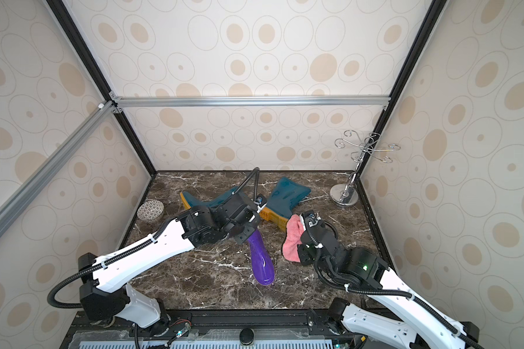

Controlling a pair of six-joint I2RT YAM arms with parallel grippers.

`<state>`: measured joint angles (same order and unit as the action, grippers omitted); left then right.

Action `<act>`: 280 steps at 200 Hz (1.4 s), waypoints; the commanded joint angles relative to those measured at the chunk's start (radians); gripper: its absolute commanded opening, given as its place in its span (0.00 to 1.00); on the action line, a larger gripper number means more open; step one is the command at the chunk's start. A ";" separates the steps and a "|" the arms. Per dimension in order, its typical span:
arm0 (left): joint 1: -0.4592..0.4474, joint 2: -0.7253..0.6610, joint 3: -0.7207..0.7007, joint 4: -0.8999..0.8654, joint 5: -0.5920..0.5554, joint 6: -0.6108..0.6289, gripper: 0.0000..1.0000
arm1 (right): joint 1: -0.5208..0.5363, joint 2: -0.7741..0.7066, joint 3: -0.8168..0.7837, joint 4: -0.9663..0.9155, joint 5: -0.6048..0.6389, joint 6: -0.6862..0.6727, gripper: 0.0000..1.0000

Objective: Wipe the rubber boots with a cloth
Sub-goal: Place the rubber boot at the center of the board.

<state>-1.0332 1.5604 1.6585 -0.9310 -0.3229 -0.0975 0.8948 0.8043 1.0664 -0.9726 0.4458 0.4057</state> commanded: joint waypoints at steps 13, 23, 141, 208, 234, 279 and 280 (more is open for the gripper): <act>0.004 0.012 0.041 0.006 0.006 0.018 0.00 | -0.001 -0.020 0.000 -0.002 0.018 0.008 0.00; 0.004 0.012 0.034 0.005 0.019 0.013 0.09 | -0.001 -0.022 -0.003 -0.005 0.019 0.010 0.00; -0.002 -0.038 0.111 0.047 0.078 -0.002 0.62 | -0.001 -0.032 0.003 -0.011 0.028 0.011 0.00; -0.001 -0.050 0.183 0.079 0.042 -0.011 0.85 | -0.001 -0.028 0.009 -0.012 0.027 0.010 0.00; 0.006 -0.080 0.184 0.111 -0.015 -0.033 0.92 | -0.001 -0.028 0.022 -0.016 0.030 0.006 0.00; 0.197 -0.205 0.050 0.186 -0.049 -0.157 1.00 | -0.001 -0.015 0.068 -0.036 0.044 -0.035 0.00; 0.202 -0.209 0.046 0.188 -0.048 -0.160 1.00 | 0.000 -0.014 0.069 -0.036 0.044 -0.035 0.00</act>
<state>-0.9520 1.4391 1.7660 -0.7944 -0.3248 -0.1684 0.8951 0.7853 1.0916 -0.9836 0.4652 0.3943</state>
